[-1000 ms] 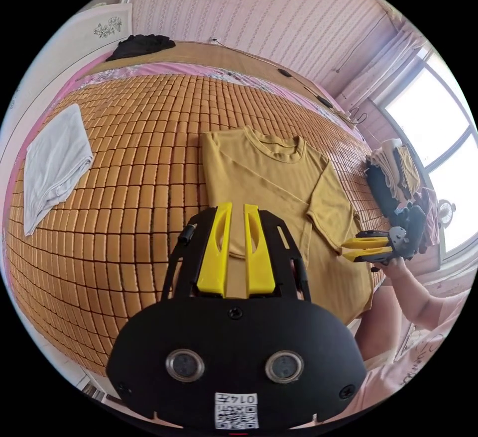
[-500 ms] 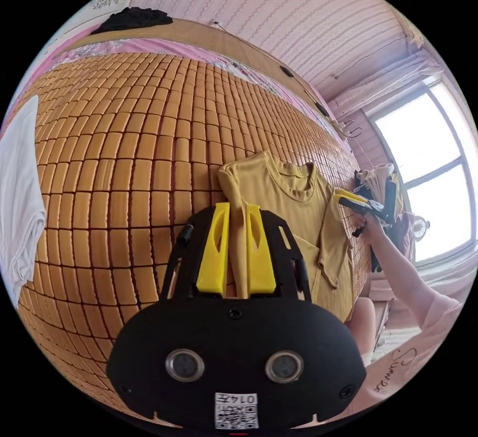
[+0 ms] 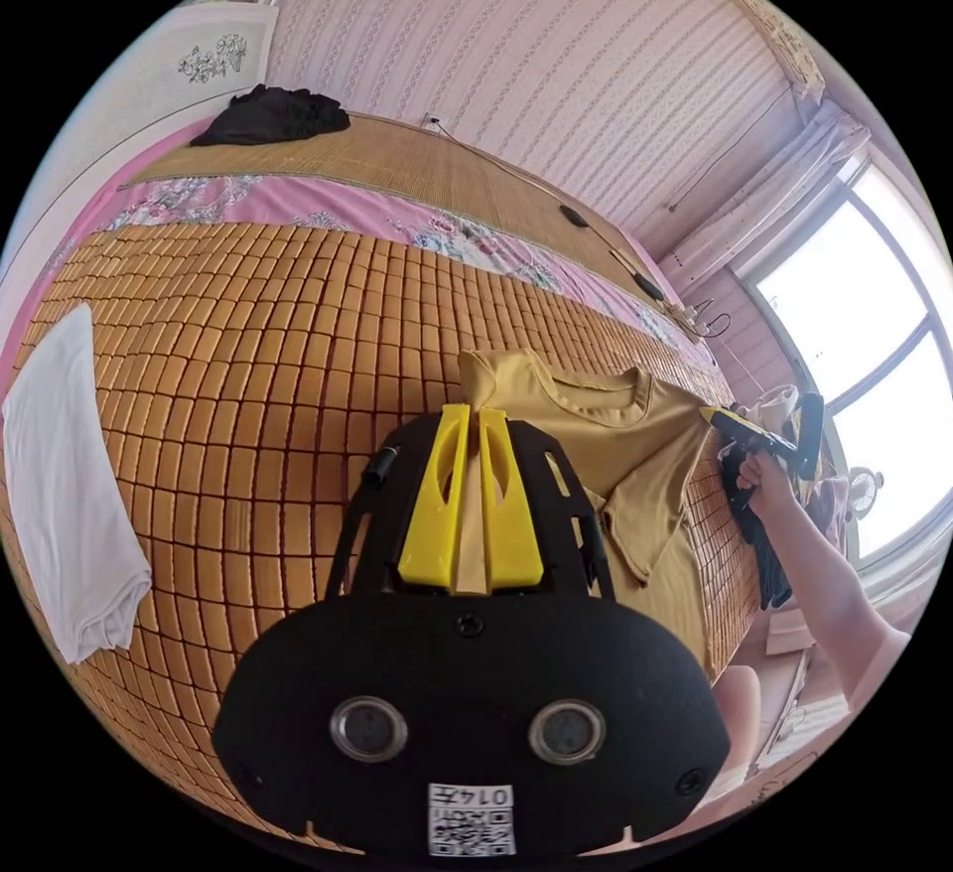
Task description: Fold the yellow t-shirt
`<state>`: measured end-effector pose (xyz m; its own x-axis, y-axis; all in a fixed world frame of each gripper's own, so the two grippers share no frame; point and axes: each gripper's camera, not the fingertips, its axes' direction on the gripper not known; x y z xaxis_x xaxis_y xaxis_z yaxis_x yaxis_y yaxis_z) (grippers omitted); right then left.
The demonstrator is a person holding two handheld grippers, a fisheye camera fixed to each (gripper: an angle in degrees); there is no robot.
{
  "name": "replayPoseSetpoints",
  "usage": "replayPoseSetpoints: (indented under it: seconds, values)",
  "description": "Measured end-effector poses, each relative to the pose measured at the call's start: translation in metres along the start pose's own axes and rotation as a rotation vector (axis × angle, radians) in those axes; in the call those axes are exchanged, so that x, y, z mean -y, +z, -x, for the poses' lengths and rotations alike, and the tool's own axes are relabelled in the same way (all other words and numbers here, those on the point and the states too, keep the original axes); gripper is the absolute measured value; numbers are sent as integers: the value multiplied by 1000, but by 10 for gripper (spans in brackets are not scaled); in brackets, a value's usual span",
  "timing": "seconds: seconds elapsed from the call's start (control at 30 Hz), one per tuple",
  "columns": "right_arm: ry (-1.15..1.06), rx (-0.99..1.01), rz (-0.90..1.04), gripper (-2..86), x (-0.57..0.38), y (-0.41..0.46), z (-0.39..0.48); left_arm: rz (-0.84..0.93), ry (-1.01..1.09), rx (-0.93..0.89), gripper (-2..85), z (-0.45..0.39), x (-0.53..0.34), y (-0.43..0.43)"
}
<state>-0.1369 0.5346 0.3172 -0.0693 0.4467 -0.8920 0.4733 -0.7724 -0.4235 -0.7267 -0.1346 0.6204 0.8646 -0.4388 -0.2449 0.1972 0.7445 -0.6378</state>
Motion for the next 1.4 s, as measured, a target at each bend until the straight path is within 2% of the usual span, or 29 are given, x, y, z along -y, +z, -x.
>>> replayPoseSetpoints:
  seconds: [0.23,0.4,0.43,0.57,0.6,0.8,0.97,1.1,1.2,1.3,1.4]
  values:
    - [-146,91,-39,7,-48,-62,25,9,176,-66,-8,-16,-33,-45]
    - [-110,244,-67,7,-174,-125,42,54,318,-155,-7,-19,-138,-103]
    - [-89,250,-52,8,-191,-125,43,74,309,-164,-7,-17,-151,-104]
    - [47,281,240,8,-277,-80,50,260,168,-111,-5,1,-237,-81]
    - [61,251,250,8,-290,-76,54,299,127,-116,-5,4,-252,-73]
    - [144,213,82,10,-303,-113,63,211,53,-120,5,5,-273,-87]
    - [140,93,187,19,-309,-116,70,263,90,-22,31,0,-283,-92]
    - [78,2,141,41,-299,-135,96,208,135,74,23,-10,-286,-114]
    - [-23,39,132,78,-275,-125,134,176,209,11,15,-35,-281,-112]
    - [-97,112,130,123,-253,-95,173,152,239,-42,52,-66,-273,-82]
    - [-123,53,222,105,-238,-57,197,178,255,-43,68,-90,-267,-41]
